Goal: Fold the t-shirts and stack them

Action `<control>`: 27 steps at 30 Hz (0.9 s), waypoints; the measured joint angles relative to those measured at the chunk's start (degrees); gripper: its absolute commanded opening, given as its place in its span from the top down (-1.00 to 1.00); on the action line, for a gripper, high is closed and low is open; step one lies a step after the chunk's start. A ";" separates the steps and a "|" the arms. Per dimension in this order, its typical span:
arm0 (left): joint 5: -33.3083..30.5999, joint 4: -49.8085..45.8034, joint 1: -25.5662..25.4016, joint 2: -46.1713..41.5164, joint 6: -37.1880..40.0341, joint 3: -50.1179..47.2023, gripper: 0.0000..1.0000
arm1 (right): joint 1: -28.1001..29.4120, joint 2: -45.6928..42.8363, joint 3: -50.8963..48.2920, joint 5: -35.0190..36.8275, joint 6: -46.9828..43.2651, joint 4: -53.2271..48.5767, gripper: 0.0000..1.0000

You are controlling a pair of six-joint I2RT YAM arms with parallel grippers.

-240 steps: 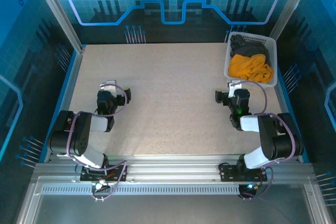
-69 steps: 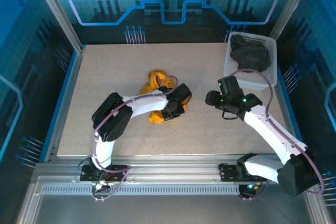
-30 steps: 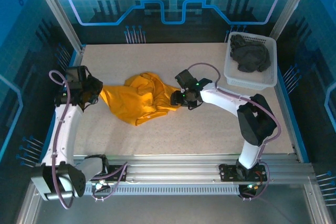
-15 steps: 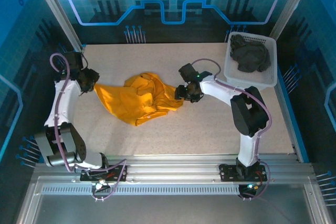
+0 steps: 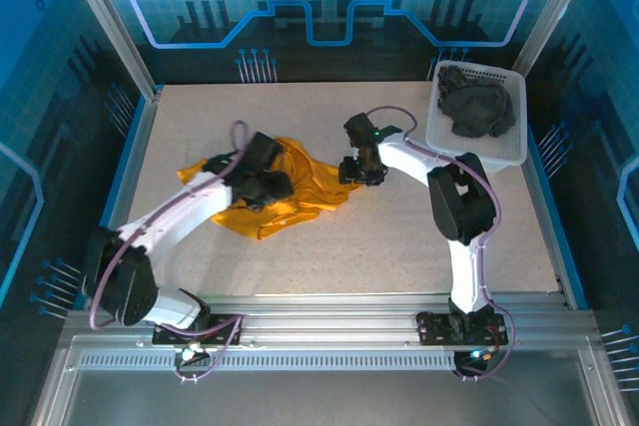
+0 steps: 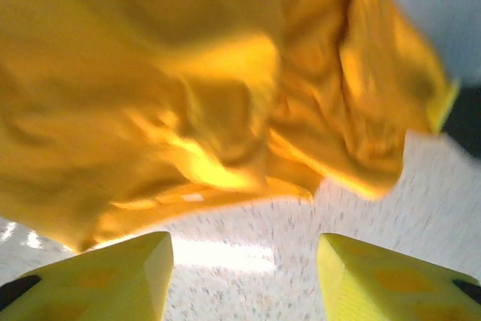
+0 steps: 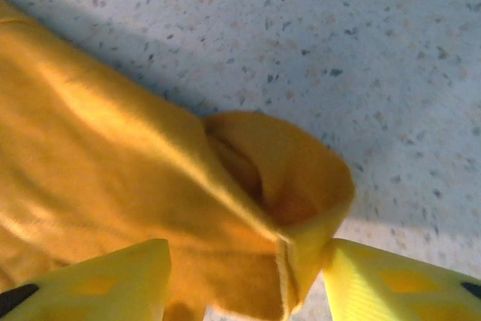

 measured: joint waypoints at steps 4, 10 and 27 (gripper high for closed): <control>-1.92 0.33 -9.86 7.21 1.03 0.72 -0.31 | -0.85 3.54 3.32 -0.63 -0.13 -1.77 0.78; -5.35 0.15 -15.72 17.09 2.75 5.70 -0.35 | -5.14 0.85 1.42 0.24 2.14 -2.40 1.00; -11.87 6.73 -22.80 26.91 17.40 13.46 -0.54 | -13.64 -10.34 2.08 -0.15 2.29 -8.79 1.00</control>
